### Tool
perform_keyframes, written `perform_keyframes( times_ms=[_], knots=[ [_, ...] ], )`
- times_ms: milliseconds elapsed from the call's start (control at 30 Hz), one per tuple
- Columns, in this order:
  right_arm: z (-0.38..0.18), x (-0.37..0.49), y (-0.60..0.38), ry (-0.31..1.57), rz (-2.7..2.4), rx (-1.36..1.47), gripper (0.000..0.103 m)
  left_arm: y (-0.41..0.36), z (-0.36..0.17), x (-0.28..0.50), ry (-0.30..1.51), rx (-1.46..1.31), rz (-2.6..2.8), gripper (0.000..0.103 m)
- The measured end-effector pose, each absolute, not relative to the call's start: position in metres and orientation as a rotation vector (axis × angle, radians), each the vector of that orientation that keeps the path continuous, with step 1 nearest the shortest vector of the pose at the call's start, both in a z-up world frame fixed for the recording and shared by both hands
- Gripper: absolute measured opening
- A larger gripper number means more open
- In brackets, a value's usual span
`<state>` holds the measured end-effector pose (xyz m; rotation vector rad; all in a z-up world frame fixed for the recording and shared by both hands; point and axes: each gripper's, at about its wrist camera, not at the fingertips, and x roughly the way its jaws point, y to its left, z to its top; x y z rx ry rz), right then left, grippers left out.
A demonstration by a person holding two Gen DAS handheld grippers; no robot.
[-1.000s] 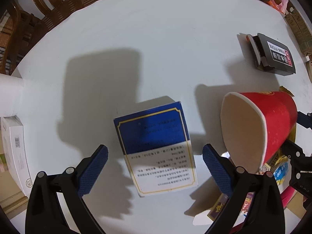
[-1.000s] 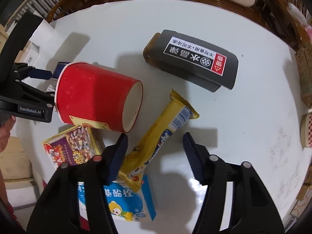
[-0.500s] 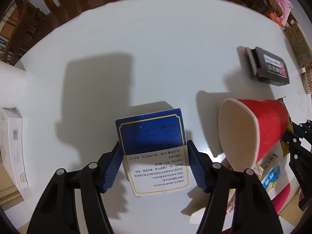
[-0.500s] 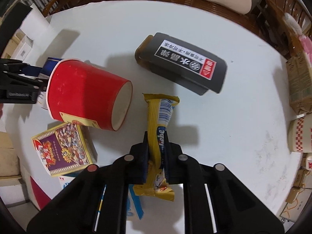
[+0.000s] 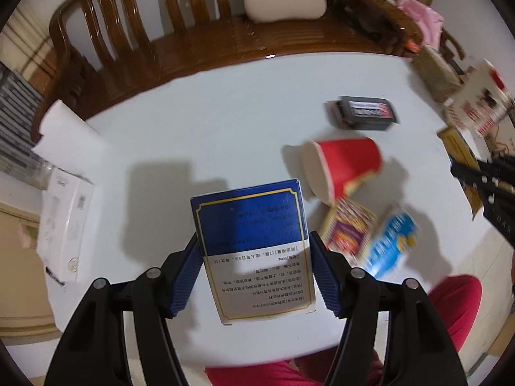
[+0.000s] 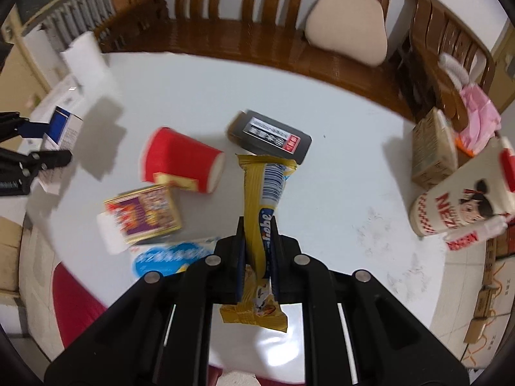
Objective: Collect trash
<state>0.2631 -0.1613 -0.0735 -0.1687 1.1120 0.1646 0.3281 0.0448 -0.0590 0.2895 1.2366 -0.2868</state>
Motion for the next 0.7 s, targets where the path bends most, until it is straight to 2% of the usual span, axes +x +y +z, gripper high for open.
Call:
perform_keyframes(
  times_ms=[333,700],
  knots=[
    [-0.028,0.169,-0.138,1.013,0.235,-0.205,0.013,0.038,-0.032,0.204,1.159,0.305,-0.356,0.063],
    [-0.054,0.095,-0.113,1.033,0.298,-0.239,0.013,0.025,-0.066,0.13,1.168,0.332,-0.412,0.063]
  ],
)
